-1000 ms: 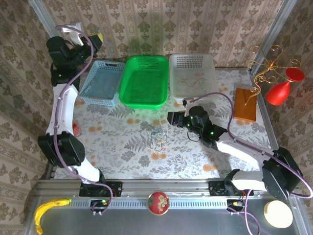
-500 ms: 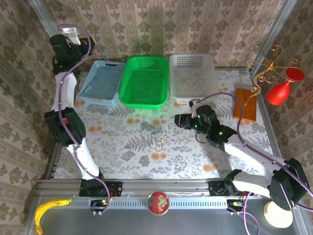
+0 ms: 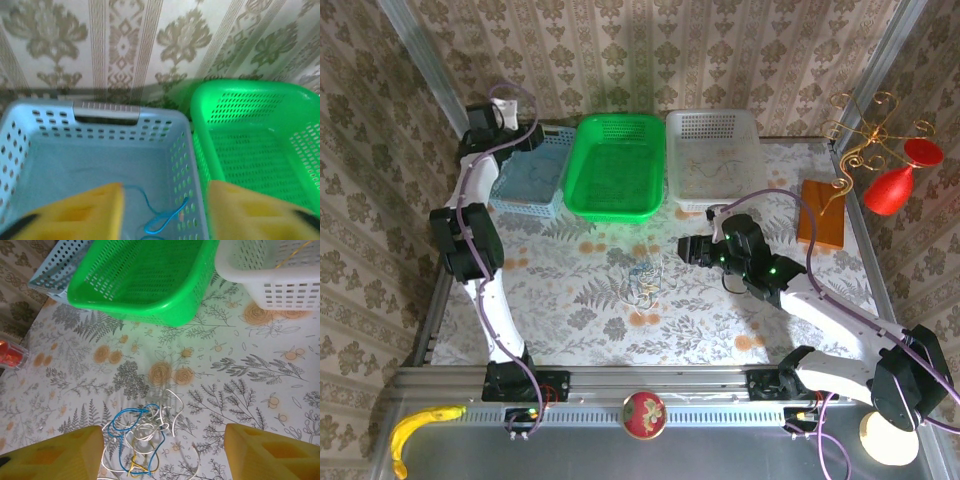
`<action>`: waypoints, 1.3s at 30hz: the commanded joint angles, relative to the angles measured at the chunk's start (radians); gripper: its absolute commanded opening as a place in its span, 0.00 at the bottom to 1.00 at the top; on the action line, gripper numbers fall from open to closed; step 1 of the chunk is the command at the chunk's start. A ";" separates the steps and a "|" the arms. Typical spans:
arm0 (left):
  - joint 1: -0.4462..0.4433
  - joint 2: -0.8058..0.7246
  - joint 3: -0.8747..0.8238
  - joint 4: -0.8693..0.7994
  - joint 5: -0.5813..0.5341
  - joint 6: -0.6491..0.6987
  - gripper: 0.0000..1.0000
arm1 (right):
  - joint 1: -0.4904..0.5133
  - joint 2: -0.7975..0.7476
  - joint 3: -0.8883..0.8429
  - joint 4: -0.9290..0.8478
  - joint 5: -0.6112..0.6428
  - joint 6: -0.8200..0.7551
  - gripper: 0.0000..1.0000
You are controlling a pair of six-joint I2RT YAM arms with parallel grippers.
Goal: Untangle the cables
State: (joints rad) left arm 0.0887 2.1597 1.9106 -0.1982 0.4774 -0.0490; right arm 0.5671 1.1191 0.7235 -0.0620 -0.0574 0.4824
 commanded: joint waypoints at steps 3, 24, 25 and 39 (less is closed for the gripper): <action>0.005 -0.113 -0.050 -0.015 -0.064 0.015 0.98 | -0.004 -0.005 0.036 -0.015 -0.024 0.020 0.66; -0.164 -0.690 -0.723 0.286 0.118 -0.436 1.00 | 0.091 0.264 0.007 0.071 -0.033 0.146 0.59; -0.196 -0.720 -0.758 0.271 0.110 -0.423 1.00 | 0.099 0.297 0.008 0.083 -0.032 0.149 0.59; -0.380 -0.937 -1.077 0.267 -0.013 -0.413 1.00 | 0.106 0.525 0.132 0.132 -0.017 0.136 0.55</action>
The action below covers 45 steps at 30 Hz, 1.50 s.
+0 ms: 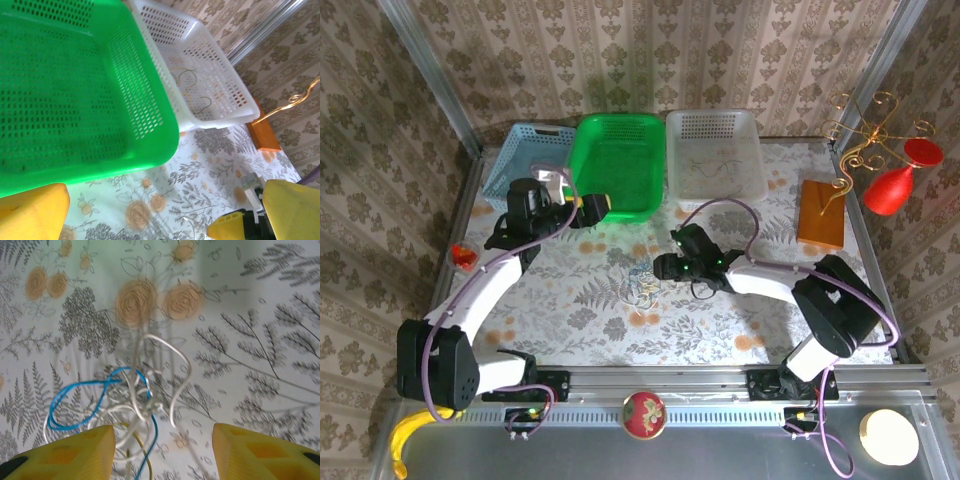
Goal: Untangle the cables
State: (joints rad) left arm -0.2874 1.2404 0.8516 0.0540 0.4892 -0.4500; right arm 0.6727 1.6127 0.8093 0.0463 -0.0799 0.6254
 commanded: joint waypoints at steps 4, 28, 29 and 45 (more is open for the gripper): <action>-0.004 -0.026 -0.033 0.003 -0.023 0.001 1.00 | -0.001 0.087 0.094 0.012 0.030 -0.022 0.54; -0.006 0.006 -0.051 0.037 0.004 -0.013 1.00 | -0.026 -0.044 0.236 -0.080 -0.082 -0.090 0.49; -0.006 0.008 -0.051 0.041 0.008 -0.018 1.00 | -0.022 -0.041 0.238 -0.087 -0.088 -0.089 0.54; -0.007 0.013 -0.044 0.067 0.036 -0.046 1.00 | 0.017 -0.342 -0.139 -0.201 0.035 0.053 0.54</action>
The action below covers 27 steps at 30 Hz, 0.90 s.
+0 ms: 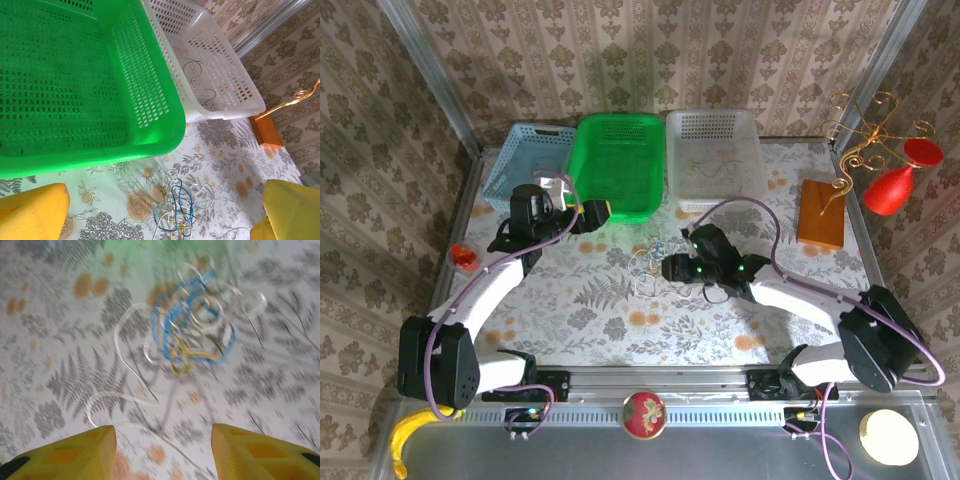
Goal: Untangle the cables
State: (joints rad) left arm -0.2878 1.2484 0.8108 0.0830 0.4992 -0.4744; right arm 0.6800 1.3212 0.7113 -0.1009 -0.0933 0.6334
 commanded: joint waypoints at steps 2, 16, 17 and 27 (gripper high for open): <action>-0.007 0.006 -0.001 0.047 0.030 -0.029 1.00 | 0.017 -0.084 -0.084 -0.070 0.062 0.079 0.55; -0.007 0.009 -0.004 0.068 0.039 -0.045 1.00 | 0.157 0.009 -0.152 0.129 0.058 0.351 0.57; -0.007 0.010 -0.004 0.069 0.039 -0.044 1.00 | 0.158 0.024 -0.150 0.147 0.055 0.360 0.57; -0.007 0.002 -0.009 0.072 0.039 -0.041 1.00 | 0.160 0.166 -0.118 0.268 0.092 0.436 0.62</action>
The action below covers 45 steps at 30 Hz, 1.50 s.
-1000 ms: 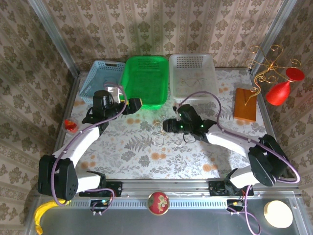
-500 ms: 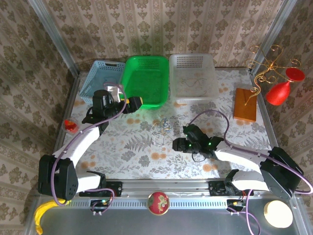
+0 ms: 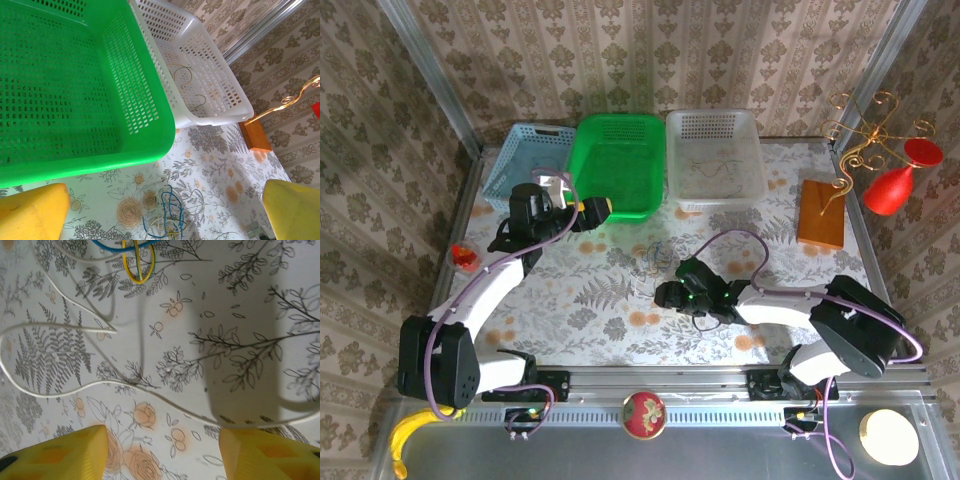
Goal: Untangle the cables
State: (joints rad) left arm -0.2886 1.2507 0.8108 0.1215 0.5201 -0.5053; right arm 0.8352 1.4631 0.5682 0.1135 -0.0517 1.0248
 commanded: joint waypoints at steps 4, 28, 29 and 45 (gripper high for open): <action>-0.006 -0.001 -0.010 0.036 0.017 -0.008 1.00 | -0.001 0.052 0.024 0.081 0.084 0.066 0.63; -0.006 -0.007 -0.026 0.058 0.024 -0.006 1.00 | -0.087 0.150 0.059 0.173 0.127 0.157 0.51; -0.006 -0.009 -0.025 0.060 0.024 -0.006 1.00 | -0.090 0.156 0.061 0.170 0.131 0.163 0.50; -0.006 -0.033 -0.018 0.045 0.040 0.007 1.00 | -0.116 0.141 0.113 0.097 0.133 0.067 0.00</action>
State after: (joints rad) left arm -0.2886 1.2488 0.7959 0.1638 0.5327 -0.5049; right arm 0.7223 1.6417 0.6468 0.2516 0.0490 1.1484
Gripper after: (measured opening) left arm 0.999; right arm 0.067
